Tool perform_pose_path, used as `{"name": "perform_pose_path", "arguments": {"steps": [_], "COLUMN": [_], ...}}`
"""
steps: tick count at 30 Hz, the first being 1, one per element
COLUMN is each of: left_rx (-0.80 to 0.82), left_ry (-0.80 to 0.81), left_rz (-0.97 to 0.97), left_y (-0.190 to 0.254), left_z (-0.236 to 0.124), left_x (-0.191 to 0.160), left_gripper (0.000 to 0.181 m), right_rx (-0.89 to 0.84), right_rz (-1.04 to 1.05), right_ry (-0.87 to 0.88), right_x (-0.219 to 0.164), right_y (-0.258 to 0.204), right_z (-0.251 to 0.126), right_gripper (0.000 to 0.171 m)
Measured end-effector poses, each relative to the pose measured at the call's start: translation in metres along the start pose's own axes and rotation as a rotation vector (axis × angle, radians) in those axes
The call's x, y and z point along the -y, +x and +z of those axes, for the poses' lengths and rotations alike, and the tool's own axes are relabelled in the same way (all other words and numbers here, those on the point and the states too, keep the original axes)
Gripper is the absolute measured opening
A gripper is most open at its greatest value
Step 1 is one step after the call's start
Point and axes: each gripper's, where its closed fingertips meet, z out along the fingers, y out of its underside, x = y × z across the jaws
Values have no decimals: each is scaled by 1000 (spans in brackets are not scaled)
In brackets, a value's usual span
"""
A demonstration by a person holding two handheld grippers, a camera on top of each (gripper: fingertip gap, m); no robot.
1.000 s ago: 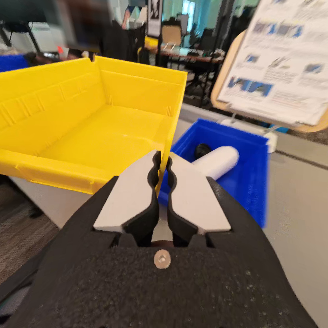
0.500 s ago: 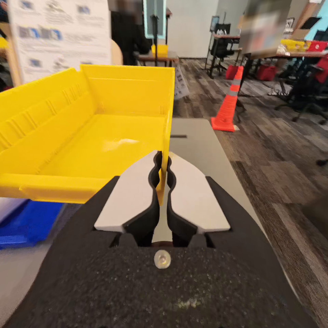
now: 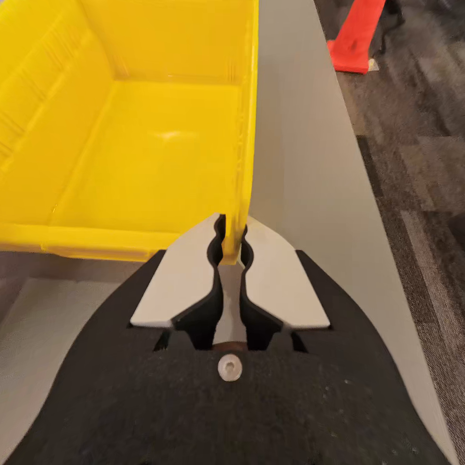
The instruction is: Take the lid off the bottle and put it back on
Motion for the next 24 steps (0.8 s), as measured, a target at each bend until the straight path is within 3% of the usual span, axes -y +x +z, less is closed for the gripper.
{"name": "perform_pose_path", "arguments": {"steps": [5,7,10,13,17,21,24], "left_rx": [-172,-245,-253,-152,57,263,318], "left_ry": [-59,-54,49,124,56,68,-3], "left_rz": [42,41,15,-3,-39,-103,-124], "left_y": [24,28,-4,-75,-188,-267,-294], "left_z": [-9,-28,-77,-130,-180,-209,-199], "left_x": [-2,6,33,46,3,-43,-60], "left_gripper": [28,35,42,44,53,57,60], "right_rx": [-65,-67,-32,129,286,514,514], "right_rz": [-22,-15,-6,-64,-221,-158,-48], "right_ry": [38,65,185,304,342,230,122], "right_x": [6,18,51,86,101,63,26], "right_y": [12,15,7,-47,-156,-287,-345], "right_z": [-5,-17,-50,-80,-92,-69,-38], "right_gripper": [23,27,31,44,57,61,76]}}
